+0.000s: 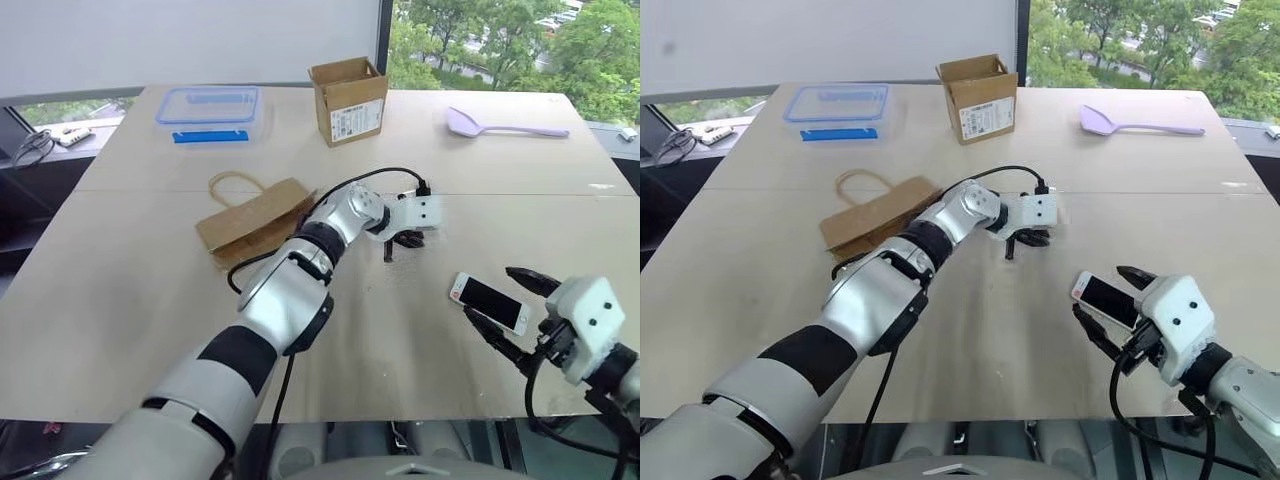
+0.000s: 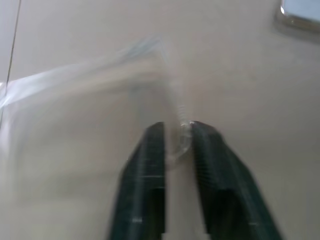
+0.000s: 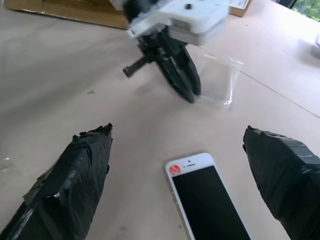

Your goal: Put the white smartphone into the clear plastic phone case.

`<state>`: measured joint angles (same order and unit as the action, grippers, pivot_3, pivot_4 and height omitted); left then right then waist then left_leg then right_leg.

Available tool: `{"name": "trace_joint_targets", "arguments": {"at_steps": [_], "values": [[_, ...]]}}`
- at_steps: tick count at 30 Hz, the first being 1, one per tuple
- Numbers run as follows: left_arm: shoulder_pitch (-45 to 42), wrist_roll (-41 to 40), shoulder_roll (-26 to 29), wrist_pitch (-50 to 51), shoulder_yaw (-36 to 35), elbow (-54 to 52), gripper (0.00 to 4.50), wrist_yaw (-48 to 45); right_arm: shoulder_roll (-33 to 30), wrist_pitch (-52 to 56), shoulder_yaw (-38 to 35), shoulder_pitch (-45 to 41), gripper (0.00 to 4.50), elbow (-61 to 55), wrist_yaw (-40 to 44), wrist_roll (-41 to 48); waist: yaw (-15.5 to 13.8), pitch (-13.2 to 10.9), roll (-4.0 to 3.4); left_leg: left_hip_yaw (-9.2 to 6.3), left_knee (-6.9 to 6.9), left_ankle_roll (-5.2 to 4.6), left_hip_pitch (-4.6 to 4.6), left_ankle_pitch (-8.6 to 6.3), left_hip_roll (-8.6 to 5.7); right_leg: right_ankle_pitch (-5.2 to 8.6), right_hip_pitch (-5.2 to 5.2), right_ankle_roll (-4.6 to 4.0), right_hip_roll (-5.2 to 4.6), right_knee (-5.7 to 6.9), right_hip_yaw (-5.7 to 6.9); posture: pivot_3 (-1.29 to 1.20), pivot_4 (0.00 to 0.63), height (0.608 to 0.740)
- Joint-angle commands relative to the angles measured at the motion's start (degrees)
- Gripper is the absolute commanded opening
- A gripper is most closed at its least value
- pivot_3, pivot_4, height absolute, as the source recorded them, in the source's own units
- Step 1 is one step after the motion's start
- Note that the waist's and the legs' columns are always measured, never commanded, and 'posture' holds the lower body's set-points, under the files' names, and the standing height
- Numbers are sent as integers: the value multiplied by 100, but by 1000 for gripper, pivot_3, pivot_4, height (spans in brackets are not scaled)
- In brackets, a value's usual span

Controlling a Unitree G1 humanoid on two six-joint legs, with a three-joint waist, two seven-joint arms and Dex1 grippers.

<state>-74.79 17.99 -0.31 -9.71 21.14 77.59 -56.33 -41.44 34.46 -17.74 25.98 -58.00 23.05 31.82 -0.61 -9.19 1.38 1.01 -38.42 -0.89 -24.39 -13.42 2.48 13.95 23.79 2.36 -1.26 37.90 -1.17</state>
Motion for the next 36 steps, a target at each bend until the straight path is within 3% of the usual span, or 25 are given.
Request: {"name": "trace_joint_targets", "arguments": {"at_steps": [1, 7, 10, 14, 18, 22, 26, 29, 33, 36], "values": [[96, -111, 174, 90, -232, -63, 69, -238, -212, -265, 364, -91, 4500, -200, -511, 107, 4, 0, 0, 2, 0, 0, 2, 0, 0, 0, -1, 0, 0, 2, -2, 0, 150, 740], [344, -671, 809, 793, -707, -815, 69, -1438, -321, -177, 887, -315, 4500, -200, -763, 54, 101, 0, -1, 2, 3, 0, 2, 0, 1, -9, 0, -14, 5, 4, -6, 0, 150, 740], [1006, -916, 1378, 2254, -628, -2733, 69, -2272, -244, 9, 1072, -575, 4500, -164, -662, 27, 168, 0, -2, 1, 7, 0, 2, 0, 4, -22, 1, -1, 6, 3, -7, 0, 150, 740], [2085, -977, 2185, 4395, -454, -5663, 69, -2515, -261, 20, 1324, -897, 4500, 140, -341, -69, 145, -2, -5, -1, 9, 1, 0, 0, 13, -22, 3, -2, 11, 1, -5, 0, 150, 740], [2580, -1200, 2596, 5760, -324, -7011, 69, -2468, -278, 6, 1447, -1082, 4500, 353, -87, -160, 93, -2, -5, -9, 1, 1, -7, 0, 11, -20, 2, 0, 13, 4, -4, 0, 150, 740], [2952, -1472, 2420, 6508, 17, -7908, 69, -2099, -292, -62, 1461, -1145, 4500, 524, 230, -194, 71, -2, -5, -8, -7, 0, -2, 1, 3, -7, -8, 6, 13, 4, -17, 0, 150, 740], [2959, -1684, 2141, 6435, 326, -7918, 69, -1768, -244, -18, 1484, -1160, 4500, 531, 371, -237, 51, -2, -4, -8, -17, 0, -3, 1, 1, 0, -9, 0, 16, 6, -23, 0, 150, 740], [2976, -1937, 2182, 6037, 408, -7924, 975, -1849, -218, 33, 1466, -1116, 4500, 462, 418, -218, 93, -2, -5, -7, -15, 0, 3, 1, 4, 0, -9, 0, 23, 12, -29, 0, 150, 740], [2934, -2420, 2581, 5096, 19, -7749, 2592, -2300, -203, 82, 1312, -948, 4500, 338, 415, -177, 137, -2, -5, -7, -11, 0, 8, 1, 8, 0, -9, -1, 26, 14, -29, 0, 150, 740], [2744, -2607, 3123, 3326, -147, -6830, 2592, -3201, -179, 75, 1209, -729, 4500, 241, 412, -196, 138, -1, -6, 5, -1, 0, 23, 1, 10, -4, -9, -9, 28, 16, -39, 0, 150, 740]]}}
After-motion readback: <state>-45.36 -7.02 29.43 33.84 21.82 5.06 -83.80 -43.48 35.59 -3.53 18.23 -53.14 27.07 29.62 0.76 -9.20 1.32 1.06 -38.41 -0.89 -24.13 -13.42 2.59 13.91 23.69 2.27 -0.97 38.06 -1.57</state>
